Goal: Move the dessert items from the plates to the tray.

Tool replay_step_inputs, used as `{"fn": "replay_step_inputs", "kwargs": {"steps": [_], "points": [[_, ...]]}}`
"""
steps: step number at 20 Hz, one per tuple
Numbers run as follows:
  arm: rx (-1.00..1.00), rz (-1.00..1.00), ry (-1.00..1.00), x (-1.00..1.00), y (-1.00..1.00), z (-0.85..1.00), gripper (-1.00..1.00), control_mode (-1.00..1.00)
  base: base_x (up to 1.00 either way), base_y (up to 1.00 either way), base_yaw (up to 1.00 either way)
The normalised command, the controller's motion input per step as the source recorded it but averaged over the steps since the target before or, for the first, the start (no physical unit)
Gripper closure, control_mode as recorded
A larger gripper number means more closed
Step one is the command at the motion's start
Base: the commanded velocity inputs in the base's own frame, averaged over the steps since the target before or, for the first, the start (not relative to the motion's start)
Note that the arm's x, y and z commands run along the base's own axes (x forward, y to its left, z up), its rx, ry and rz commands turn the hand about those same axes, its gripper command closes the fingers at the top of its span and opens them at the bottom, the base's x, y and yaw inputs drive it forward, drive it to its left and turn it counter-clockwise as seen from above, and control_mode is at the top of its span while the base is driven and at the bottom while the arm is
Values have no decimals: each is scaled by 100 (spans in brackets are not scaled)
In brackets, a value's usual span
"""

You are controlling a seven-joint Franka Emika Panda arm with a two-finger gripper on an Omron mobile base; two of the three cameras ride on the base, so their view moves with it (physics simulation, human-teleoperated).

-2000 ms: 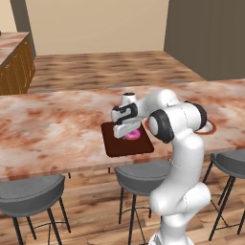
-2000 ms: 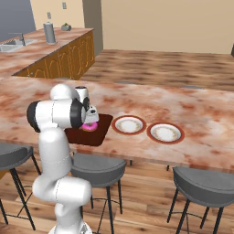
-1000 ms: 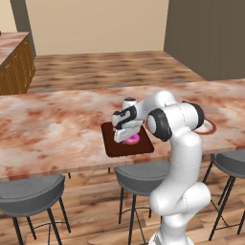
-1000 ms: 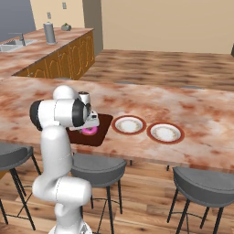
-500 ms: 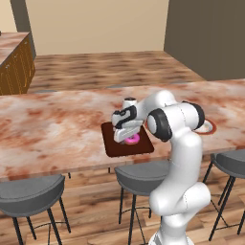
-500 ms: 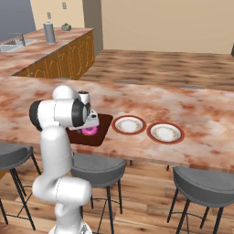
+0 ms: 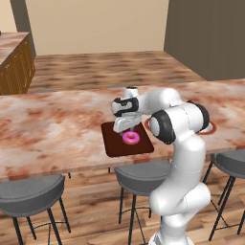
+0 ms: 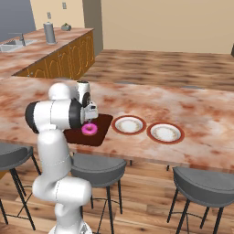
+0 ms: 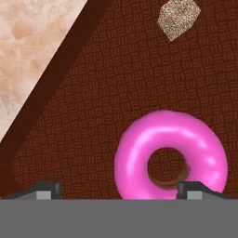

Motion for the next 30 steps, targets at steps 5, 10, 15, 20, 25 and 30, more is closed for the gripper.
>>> {"fn": "replay_step_inputs", "kwargs": {"steps": [5,10,15,20,25,30], "points": [[2,-1,2,-7,0,69,-100,-100,0,0,0],[-1,-4,8,-3,-2,31,-100,-100,0,0,0],[0,-6,6,-18,-7,-7,-100,-100,0,0,0],[0,0,-17,-48,-2,-2,-100,-100,0,0,0],[0,0,-15,-43,0,1,-100,-100,0,0,0],[0,0,-10,-42,0,9,-100,-100,0,0,0]]}}
